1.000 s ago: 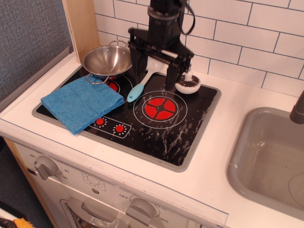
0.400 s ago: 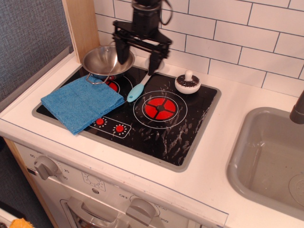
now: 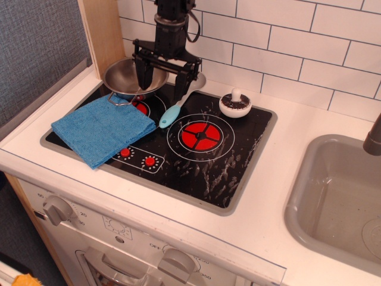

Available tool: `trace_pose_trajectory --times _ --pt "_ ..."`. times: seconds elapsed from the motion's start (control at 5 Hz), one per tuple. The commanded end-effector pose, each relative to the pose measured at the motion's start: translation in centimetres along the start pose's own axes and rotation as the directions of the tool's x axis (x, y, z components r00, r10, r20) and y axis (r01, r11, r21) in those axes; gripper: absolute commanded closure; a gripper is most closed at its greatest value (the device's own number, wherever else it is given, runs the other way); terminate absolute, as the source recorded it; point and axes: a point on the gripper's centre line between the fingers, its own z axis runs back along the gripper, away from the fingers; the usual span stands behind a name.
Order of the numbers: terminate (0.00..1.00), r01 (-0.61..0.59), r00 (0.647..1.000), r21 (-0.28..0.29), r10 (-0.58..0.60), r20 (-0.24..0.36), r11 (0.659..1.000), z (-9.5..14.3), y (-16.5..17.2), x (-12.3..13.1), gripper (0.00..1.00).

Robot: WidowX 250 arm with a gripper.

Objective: Move the container right side of table

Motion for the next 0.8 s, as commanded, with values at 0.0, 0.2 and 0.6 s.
trace_pose_trajectory --times 0.0,0.2,0.6 --pt "0.00 -0.011 0.999 -0.007 0.011 0.040 1.000 1.7 1.5 0.2 1.00" --pt "0.00 0.004 0.998 -0.010 -0.003 0.067 1.000 2.8 1.4 0.0 1.00" --pt "0.00 0.052 0.958 0.005 -0.051 0.283 0.999 10.3 -0.3 -2.2 1.00"
